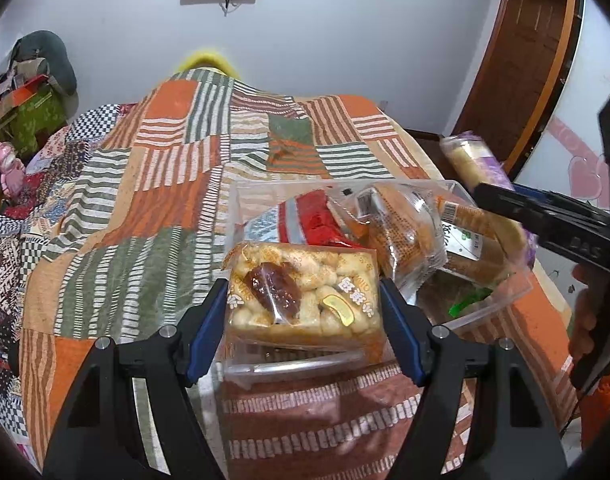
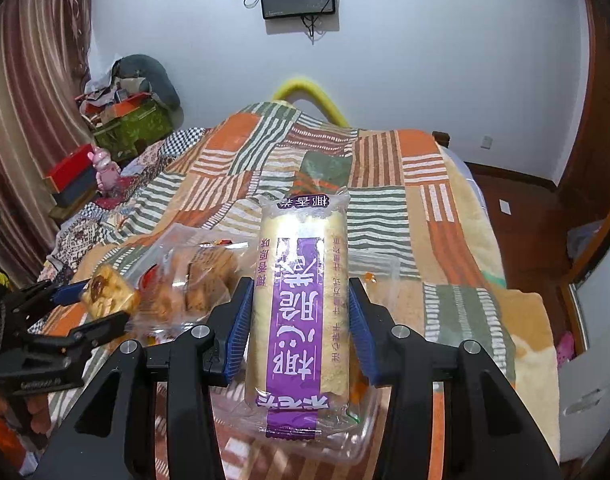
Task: Organize snacks
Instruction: 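Lower the pastry box into the clear box with the left gripper while the right drops the roll cake in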
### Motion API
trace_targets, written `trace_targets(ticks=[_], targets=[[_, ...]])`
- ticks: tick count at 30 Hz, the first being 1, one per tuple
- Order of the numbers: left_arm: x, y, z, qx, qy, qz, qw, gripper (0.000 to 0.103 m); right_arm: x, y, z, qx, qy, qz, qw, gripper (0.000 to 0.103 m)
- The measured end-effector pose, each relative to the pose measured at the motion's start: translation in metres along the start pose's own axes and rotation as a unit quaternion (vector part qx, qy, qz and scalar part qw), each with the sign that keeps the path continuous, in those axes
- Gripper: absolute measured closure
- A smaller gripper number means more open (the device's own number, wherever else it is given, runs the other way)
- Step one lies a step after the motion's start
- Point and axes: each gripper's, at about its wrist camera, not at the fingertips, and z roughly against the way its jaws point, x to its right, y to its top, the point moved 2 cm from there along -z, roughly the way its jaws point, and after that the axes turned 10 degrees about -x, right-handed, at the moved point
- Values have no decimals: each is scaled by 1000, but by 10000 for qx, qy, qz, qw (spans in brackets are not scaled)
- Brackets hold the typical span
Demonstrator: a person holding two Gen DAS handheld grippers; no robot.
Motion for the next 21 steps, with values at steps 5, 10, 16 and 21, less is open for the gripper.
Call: trace_targets(ticks=[5, 10, 16, 21], targets=[[1, 1, -8, -42, -9, 6, 10000, 30, 0, 0, -13, -155, -13, 72, 9999, 61], [-2, 1, -12, -92, -3, 62, 9999, 28, 5, 0, -17, -266, -48, 55, 9996, 62], [-3, 1, 2, -11, 35, 121, 9999, 28, 10, -2, 3, -148, 35, 7, 9999, 61], [3, 3, 38, 302, 46, 90, 9995, 28, 7, -4, 31, 76, 41, 35, 10000, 61]])
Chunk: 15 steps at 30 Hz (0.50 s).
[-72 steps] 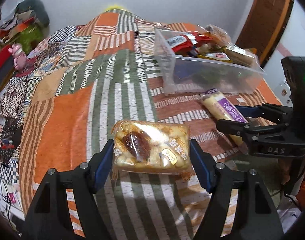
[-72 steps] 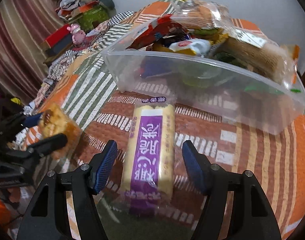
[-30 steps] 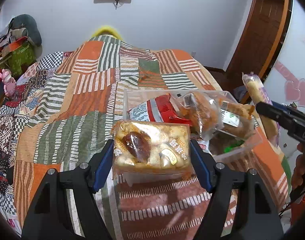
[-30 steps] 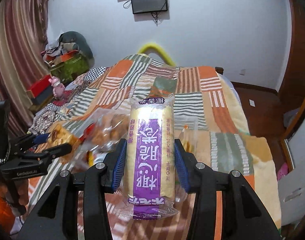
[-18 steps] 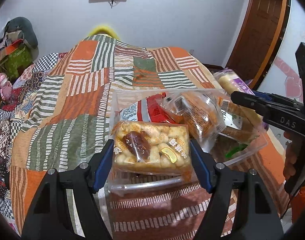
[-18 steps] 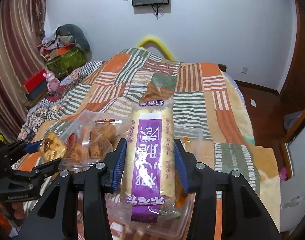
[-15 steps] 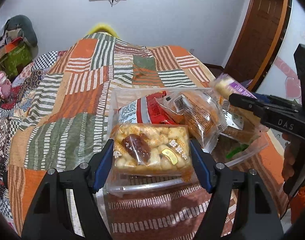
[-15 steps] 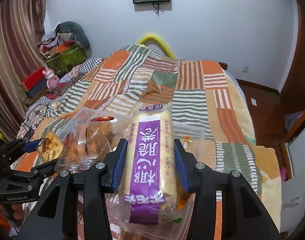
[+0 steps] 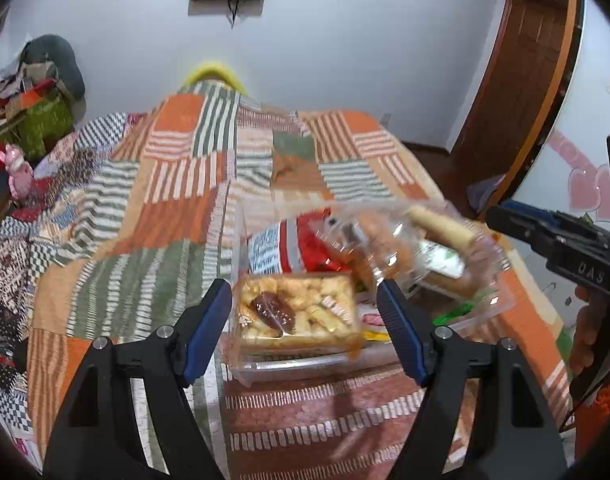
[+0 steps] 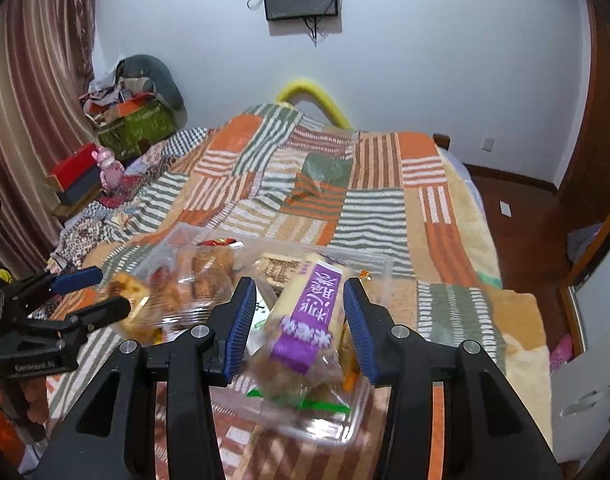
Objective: Organize snacks
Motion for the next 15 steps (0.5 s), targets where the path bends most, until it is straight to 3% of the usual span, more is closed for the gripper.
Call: trace_targets(ticks=[8, 15], targets=[[30, 1, 91, 960, 108, -206, 9951, 28, -10, -7, 74, 693, 89, -7, 9976, 61], [63, -12, 176, 1855, 238, -422, 9815, 28, -29, -24, 145, 1411, 192, 11, 9898, 59]])
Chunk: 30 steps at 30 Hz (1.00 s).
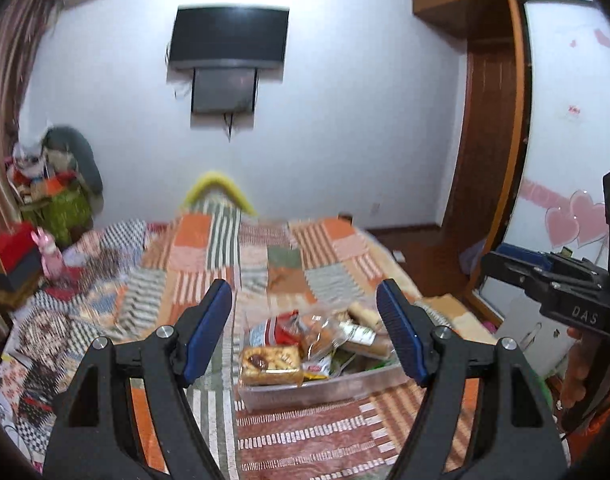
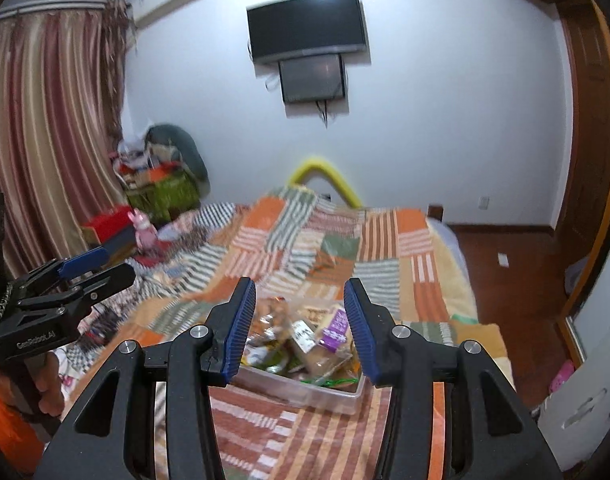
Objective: Organize snacks
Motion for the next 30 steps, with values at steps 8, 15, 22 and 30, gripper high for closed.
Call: trace_targets(ticks=[8, 15, 22, 30], targets=[[23, -4, 62, 490, -37, -66, 9988, 22, -24, -12, 49, 584, 19, 6, 9983, 45], [35, -17, 83, 653, 51, -48, 9978, 11, -33, -25, 57, 708, -163, -59, 9973, 20], [39, -26, 92, 738, 133, -45, 9972, 1, -33, -28, 68, 882, -345, -184, 9953, 0], [41, -33, 94, 718, 189, -57, 9972, 0, -37, -37, 74, 876, -357, -129, 9954, 0]])
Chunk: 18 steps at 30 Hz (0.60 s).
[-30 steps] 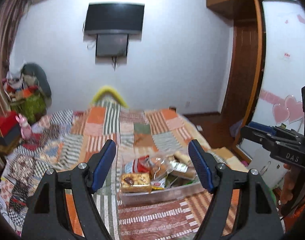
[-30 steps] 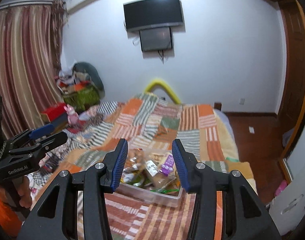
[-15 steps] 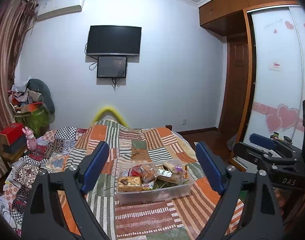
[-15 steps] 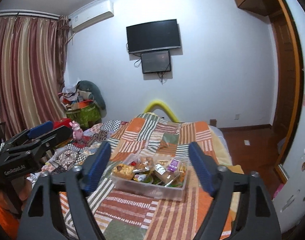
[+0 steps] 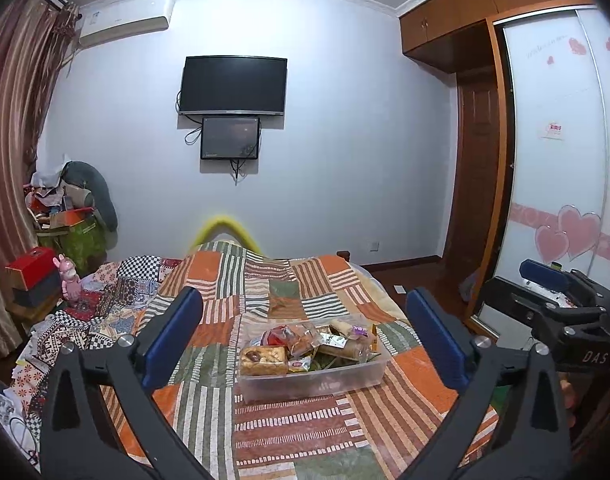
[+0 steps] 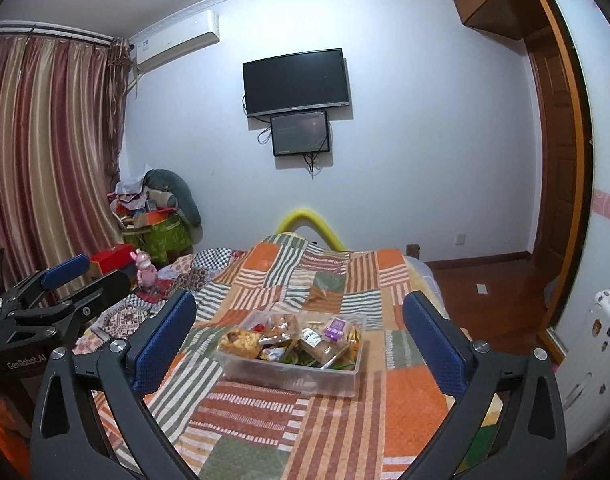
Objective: Organize snacks
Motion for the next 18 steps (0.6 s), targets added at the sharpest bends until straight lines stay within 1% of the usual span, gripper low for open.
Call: trace_targets(ticks=[11, 18], targets=[[2, -2, 1, -33, -50, 2, 10000, 0, -1, -5, 6, 3, -3, -25, 10000, 0], [0, -5, -3, -105, -55, 19, 9999, 0, -5, -6, 8, 19, -92, 62, 9999, 0]])
